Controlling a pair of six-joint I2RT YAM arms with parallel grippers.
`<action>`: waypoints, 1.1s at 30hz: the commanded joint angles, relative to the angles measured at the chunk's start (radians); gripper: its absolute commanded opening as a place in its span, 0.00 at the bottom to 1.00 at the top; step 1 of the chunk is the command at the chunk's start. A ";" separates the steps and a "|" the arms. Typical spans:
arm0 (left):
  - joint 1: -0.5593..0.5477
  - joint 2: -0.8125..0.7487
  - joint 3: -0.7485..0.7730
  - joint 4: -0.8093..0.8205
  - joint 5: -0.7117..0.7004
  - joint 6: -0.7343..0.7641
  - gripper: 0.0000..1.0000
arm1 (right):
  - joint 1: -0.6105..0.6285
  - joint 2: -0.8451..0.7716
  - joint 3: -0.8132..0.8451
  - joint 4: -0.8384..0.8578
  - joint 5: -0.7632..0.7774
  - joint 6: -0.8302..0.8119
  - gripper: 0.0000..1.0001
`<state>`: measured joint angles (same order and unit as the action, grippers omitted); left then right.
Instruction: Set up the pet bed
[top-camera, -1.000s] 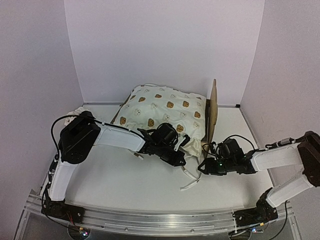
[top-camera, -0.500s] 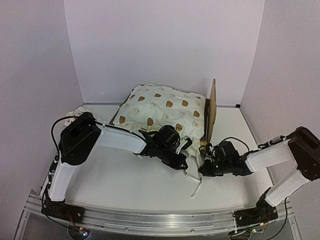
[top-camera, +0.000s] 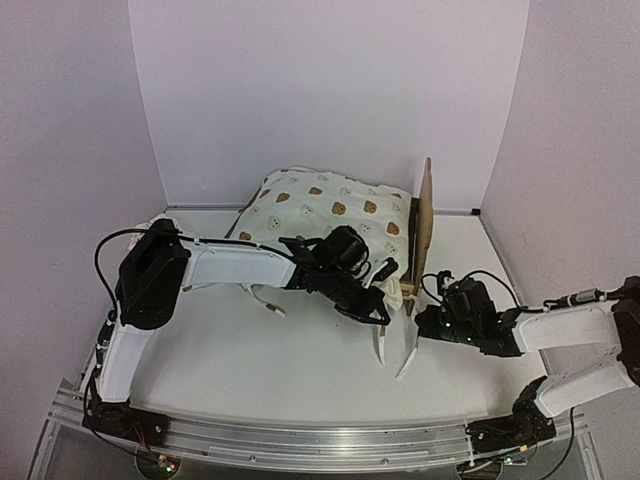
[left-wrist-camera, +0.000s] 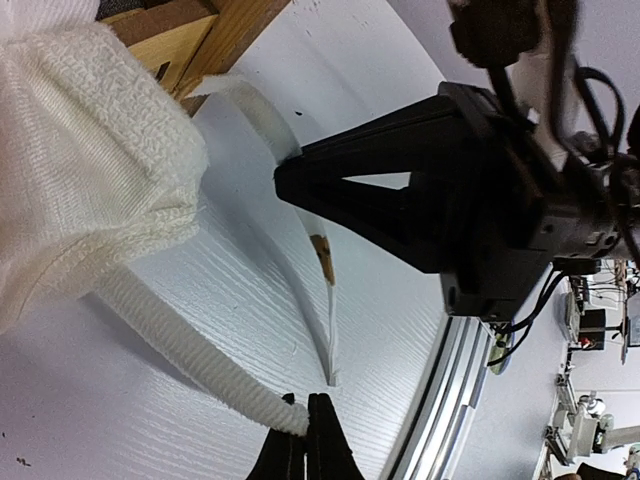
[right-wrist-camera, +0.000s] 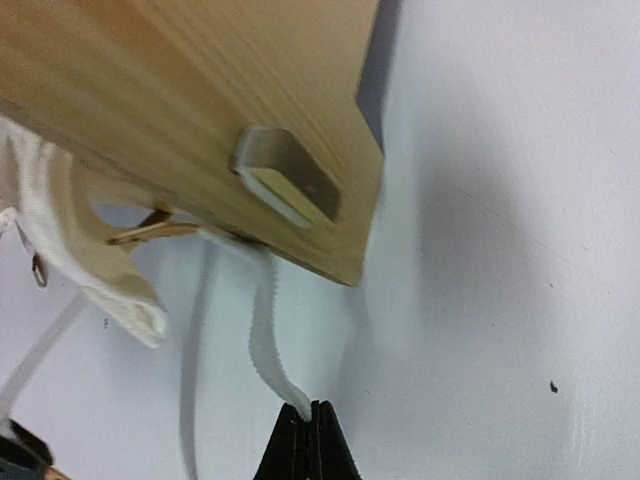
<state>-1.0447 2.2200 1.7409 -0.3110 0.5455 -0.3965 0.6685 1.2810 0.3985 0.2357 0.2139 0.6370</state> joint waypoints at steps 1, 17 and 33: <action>-0.003 -0.043 0.070 -0.029 0.139 -0.063 0.01 | 0.004 0.059 -0.042 0.144 0.085 0.134 0.00; 0.011 -0.033 -0.009 0.307 0.438 -0.497 0.00 | 0.175 0.253 -0.083 0.514 0.273 0.429 0.00; 0.015 0.045 -0.152 0.626 0.455 -0.729 0.00 | 0.176 0.165 -0.191 0.446 0.334 0.581 0.00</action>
<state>-1.0183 2.2294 1.5788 0.1349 0.9345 -1.0356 0.8464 1.4560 0.2240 0.7101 0.5312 1.1157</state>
